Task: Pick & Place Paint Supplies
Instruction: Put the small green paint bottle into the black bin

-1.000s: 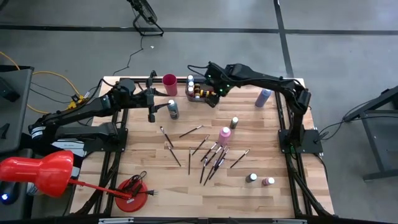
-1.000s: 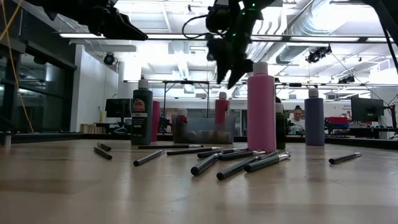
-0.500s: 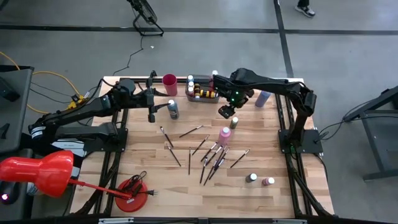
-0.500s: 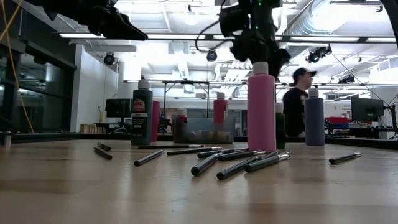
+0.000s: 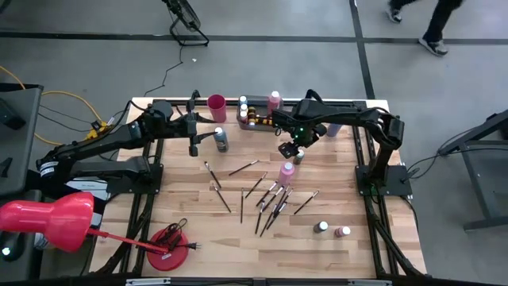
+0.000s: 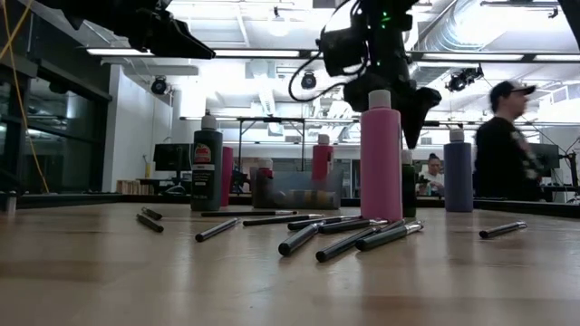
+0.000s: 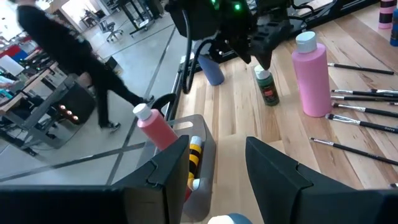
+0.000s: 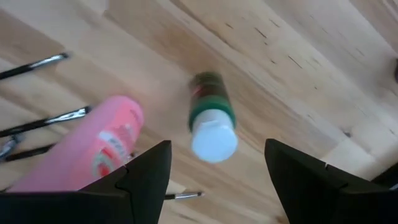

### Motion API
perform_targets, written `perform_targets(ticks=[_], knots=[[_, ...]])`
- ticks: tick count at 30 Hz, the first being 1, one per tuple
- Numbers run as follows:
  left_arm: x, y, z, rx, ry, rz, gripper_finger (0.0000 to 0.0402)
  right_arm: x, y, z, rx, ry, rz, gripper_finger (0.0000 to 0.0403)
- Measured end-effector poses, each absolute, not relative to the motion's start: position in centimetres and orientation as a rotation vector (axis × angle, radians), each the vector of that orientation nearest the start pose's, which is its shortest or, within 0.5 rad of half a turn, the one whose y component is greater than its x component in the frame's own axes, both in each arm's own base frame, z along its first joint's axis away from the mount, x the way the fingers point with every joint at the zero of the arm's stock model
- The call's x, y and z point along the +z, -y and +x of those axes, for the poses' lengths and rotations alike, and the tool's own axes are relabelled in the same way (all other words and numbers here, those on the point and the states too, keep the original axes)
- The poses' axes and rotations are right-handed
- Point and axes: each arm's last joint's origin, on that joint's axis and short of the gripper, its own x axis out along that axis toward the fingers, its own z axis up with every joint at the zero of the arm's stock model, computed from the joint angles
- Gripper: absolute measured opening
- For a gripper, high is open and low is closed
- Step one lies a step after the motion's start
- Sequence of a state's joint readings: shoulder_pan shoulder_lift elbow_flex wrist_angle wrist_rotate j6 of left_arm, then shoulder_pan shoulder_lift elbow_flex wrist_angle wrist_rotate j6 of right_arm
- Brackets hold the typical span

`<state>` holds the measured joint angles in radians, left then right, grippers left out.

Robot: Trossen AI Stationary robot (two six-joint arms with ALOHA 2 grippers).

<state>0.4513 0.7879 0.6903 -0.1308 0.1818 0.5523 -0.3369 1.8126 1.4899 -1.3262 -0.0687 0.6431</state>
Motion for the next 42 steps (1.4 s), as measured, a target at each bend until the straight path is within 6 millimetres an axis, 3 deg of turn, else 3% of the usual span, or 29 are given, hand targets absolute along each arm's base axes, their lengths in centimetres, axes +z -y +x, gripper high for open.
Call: perform_targets(ticks=[7,12,24,27,34,42], knots=[[30.5,-7.3,16.2,0.201,-0.285,0.476,0.0152,21.9,10.5,30.7,-0.775,-1.506,0.839,0.0252],[30.5,-7.3,16.2,0.201,-0.285,0.475,0.0152,21.6,10.5,30.7,-0.794,-1.492,0.842,0.0244],[30.5,-7.3,16.2,0.201,-0.285,0.475,0.0152,21.6,10.4,30.7,-0.789,-1.495,0.809,0.0121],[30.5,-7.3,16.2,0.200,-0.285,0.476,0.0152,21.8,10.3,30.7,-0.780,-1.486,0.804,0.0111],[30.5,-7.3,16.2,0.201,-0.285,0.475,0.0152,24.6,10.0,30.5,-0.726,-1.323,0.801,0.0111],[30.5,-7.3,16.2,0.201,-0.285,0.475,0.0152,31.3,11.1,32.7,-0.577,-1.068,0.657,0.0111]])
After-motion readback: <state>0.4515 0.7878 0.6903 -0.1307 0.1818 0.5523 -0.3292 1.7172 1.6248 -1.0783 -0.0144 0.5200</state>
